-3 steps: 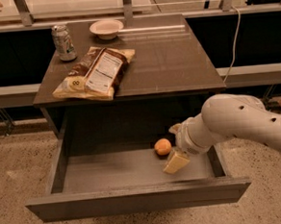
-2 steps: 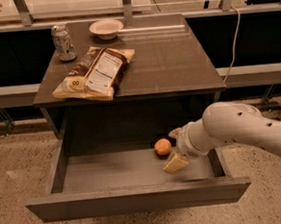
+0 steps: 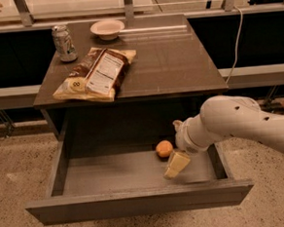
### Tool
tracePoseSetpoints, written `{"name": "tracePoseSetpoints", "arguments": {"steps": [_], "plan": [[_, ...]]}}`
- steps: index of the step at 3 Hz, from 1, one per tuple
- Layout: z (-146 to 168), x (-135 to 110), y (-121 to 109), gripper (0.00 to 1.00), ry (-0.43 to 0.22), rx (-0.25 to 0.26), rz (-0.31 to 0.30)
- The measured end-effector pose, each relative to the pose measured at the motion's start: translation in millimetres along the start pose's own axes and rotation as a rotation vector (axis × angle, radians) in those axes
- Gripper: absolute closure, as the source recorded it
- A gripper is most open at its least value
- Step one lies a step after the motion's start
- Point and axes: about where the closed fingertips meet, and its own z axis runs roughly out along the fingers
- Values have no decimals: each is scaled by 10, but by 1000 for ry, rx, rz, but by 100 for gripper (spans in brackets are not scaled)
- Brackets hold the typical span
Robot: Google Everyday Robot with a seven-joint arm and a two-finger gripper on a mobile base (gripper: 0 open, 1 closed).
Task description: Pick orange from top drawer and place on counter
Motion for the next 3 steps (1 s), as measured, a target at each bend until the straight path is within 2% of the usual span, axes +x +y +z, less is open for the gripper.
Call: {"name": "tracePoseSetpoints", "arguments": {"steps": [1, 2, 3], "plan": [[148, 16, -96, 28, -12, -36, 18], [288, 62, -165, 38, -12, -65, 33], [424, 163, -173, 37, -21, -98, 57]]}}
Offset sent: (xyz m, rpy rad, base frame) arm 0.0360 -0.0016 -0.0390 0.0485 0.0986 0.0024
